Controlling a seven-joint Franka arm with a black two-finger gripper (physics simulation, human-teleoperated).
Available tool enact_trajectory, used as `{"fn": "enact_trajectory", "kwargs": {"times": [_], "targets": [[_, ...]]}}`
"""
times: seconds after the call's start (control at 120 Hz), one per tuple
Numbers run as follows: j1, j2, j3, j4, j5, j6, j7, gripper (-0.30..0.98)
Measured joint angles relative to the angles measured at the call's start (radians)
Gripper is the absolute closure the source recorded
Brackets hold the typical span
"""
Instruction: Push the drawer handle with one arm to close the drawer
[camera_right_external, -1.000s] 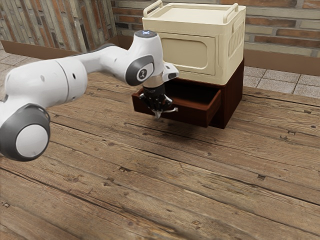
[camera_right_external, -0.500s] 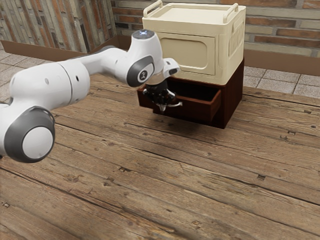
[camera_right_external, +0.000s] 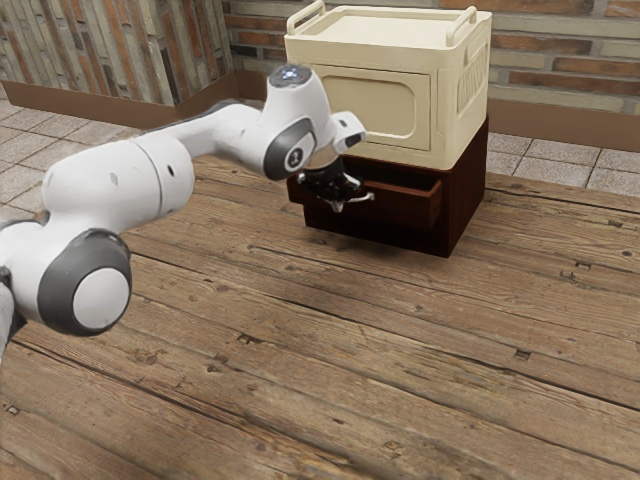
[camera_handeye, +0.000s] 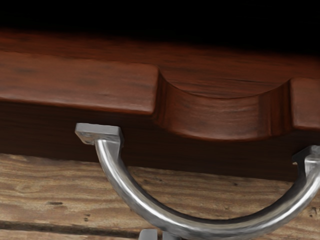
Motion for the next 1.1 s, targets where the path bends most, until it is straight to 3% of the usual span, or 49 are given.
{"fn": "enact_trajectory", "kwargs": {"times": [1.1], "targets": [[-0.033, 0.11, 0.049, 0.114, 0.002, 0.193, 0.002, 0.79]]}}
